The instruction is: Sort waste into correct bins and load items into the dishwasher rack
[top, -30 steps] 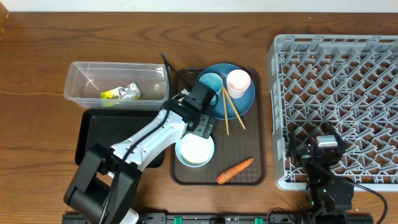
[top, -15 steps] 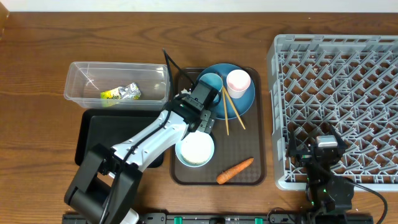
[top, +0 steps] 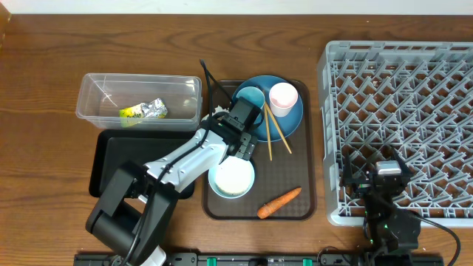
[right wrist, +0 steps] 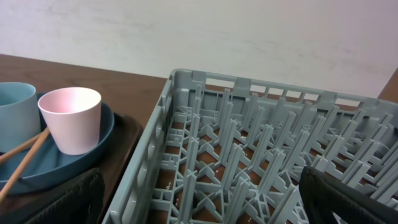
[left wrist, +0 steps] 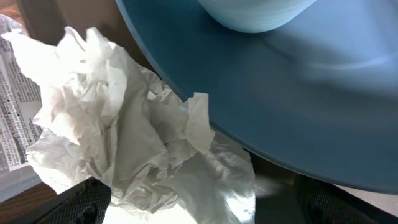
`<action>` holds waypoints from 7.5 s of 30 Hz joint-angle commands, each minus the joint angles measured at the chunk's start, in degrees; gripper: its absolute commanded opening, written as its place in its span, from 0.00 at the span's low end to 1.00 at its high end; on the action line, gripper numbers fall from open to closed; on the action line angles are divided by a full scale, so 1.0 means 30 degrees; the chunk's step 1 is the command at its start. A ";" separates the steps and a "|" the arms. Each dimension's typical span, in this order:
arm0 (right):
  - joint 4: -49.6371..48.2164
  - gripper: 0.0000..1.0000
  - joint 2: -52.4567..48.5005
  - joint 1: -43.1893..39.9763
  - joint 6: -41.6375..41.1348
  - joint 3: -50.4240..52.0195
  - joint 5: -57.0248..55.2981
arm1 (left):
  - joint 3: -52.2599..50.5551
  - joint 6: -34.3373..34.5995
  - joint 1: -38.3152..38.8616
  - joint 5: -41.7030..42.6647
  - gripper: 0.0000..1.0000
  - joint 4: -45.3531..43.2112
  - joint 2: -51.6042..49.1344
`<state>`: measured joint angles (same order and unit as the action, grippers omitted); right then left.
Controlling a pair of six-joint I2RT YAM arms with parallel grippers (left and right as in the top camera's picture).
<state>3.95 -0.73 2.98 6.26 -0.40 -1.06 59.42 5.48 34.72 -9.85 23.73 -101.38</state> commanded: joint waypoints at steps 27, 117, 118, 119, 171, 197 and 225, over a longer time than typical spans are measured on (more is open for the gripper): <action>0.0051 0.99 0.0029 0.0029 -0.0138 0.0036 -0.0131 | -0.0124 -0.0321 -0.0029 -0.1464 0.06 0.0255 0.0860; 0.0051 0.99 0.0029 0.0029 -0.0138 0.0036 -0.0131 | -0.0393 0.3730 -0.4597 0.7074 0.92 0.3891 0.4197; 0.0051 0.99 0.0029 0.0029 -0.0138 0.0036 -0.0131 | -0.0393 0.3723 -0.4503 0.7074 0.91 0.3781 0.4022; 0.0051 0.99 0.0029 0.0029 -0.0138 0.0036 -0.0131 | -0.0393 0.3723 -0.4379 0.7074 0.90 0.3687 0.3898; 0.0051 0.99 0.0022 0.0029 -0.0138 0.0036 -0.0131 | -0.0393 0.4218 -0.1472 0.2047 0.40 0.1902 0.0357; 0.0051 0.99 0.0022 0.0029 -0.0138 0.0036 -0.0131 | -0.0233 0.2739 -0.1472 0.2040 0.06 0.3111 0.5712; 0.0051 0.99 0.0029 0.0029 -0.0138 0.0036 -0.0131 | -0.0233 0.3818 -0.5107 -0.1246 0.06 0.1129 1.0797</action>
<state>3.95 -0.73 2.98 6.28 -0.40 -1.06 58.67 15.27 21.65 -10.48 26.98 -68.69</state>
